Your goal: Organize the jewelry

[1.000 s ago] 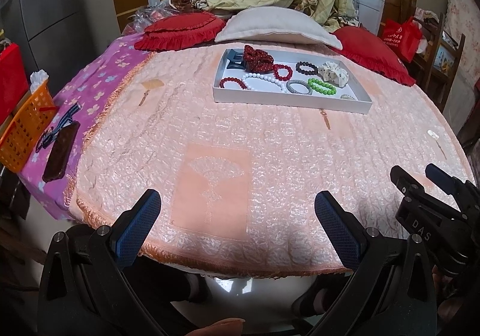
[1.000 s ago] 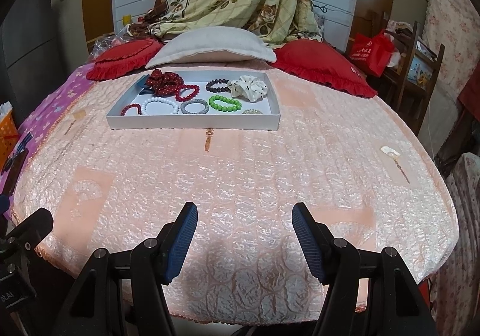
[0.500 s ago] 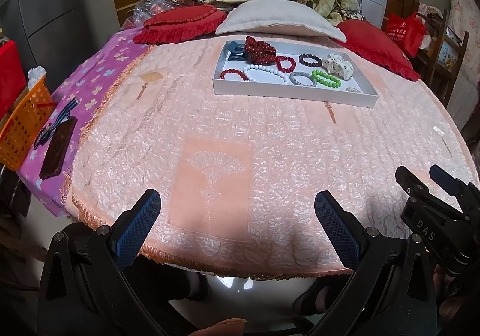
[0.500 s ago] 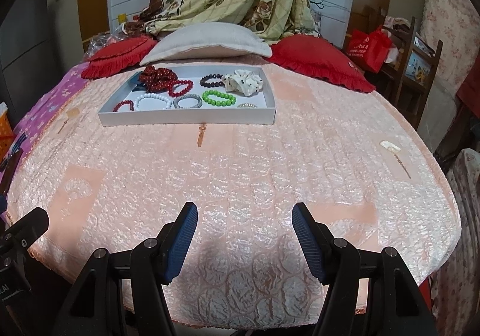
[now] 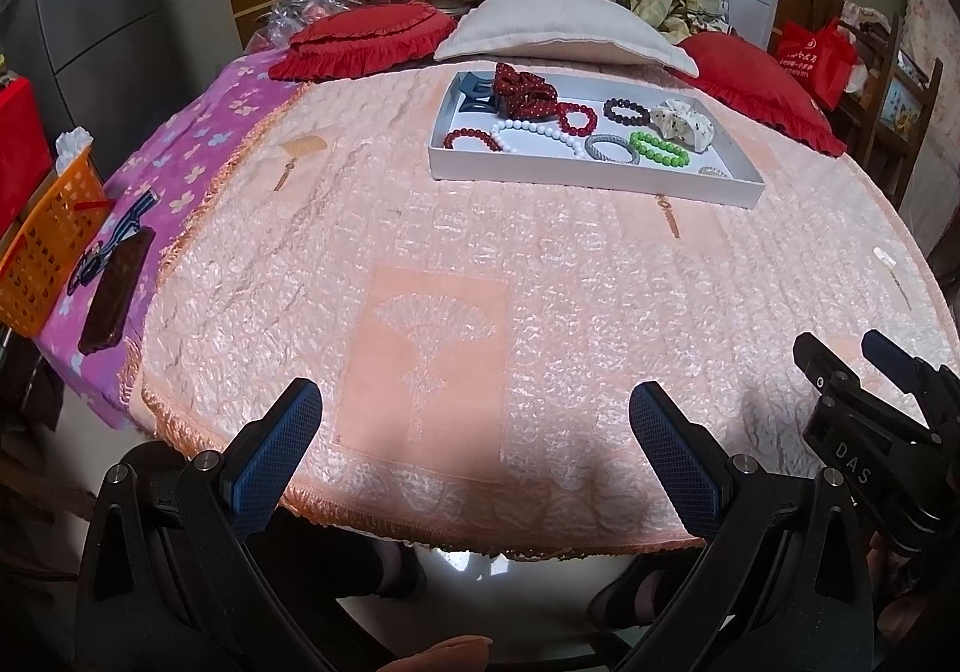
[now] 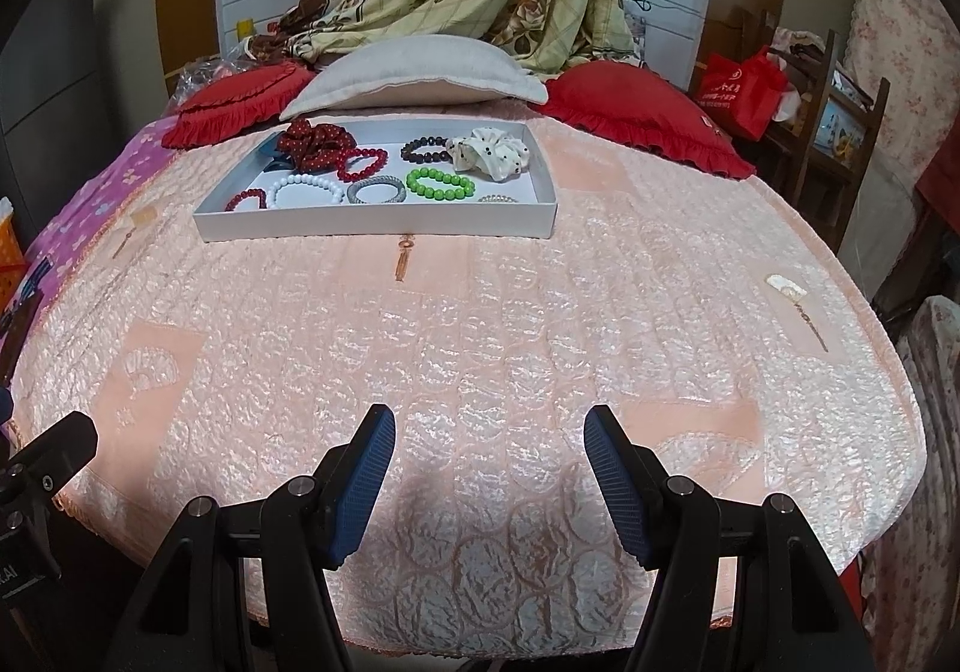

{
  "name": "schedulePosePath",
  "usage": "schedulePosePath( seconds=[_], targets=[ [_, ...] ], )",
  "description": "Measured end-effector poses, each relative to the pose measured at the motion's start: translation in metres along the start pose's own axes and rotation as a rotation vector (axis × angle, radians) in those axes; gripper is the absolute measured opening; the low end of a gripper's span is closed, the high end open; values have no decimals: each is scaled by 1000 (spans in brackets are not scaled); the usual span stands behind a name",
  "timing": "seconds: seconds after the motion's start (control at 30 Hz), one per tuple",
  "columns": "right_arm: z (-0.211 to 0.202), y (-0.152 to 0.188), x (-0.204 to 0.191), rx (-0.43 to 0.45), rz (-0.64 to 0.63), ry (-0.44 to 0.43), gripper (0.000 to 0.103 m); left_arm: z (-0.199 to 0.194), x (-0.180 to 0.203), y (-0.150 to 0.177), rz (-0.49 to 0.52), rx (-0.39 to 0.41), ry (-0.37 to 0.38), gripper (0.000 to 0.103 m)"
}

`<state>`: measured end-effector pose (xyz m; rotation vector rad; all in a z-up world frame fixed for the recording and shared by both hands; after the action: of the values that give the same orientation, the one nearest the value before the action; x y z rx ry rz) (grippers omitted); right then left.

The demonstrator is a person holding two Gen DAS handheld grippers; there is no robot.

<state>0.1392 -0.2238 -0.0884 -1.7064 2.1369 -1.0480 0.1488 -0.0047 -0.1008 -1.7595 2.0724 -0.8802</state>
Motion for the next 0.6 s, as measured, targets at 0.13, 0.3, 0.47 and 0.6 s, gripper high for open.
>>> schedulePosePath(
  seconds=[0.13,0.3,0.47,0.6],
  targets=[
    [1,1,-1,-2,-4,-1,63,1,-1,1,-2,-3,-2,103],
    [1,2,-2,-3,-5,-1,63,2,-2,0,-1,-5,-5,103],
    [3,-5,-9,5,-25,-14,63,7,-7,-4,0,-9,-18,103],
    [5,-18,-11,26,-41,-11,63,10,-15,-11,-8,-5,-35,103]
  ],
)
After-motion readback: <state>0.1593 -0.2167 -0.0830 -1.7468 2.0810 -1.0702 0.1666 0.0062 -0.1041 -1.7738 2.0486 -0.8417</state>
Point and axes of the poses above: each gripper's, at about its wrist camera, not at the fingertips, and z roughly the way its jaws point, x to its right, y to its underside, the point moved 9 cm from there along z, roughly the way its jaws point, and after that the axes turned 14 degrees about y, right-handed, at the moved point
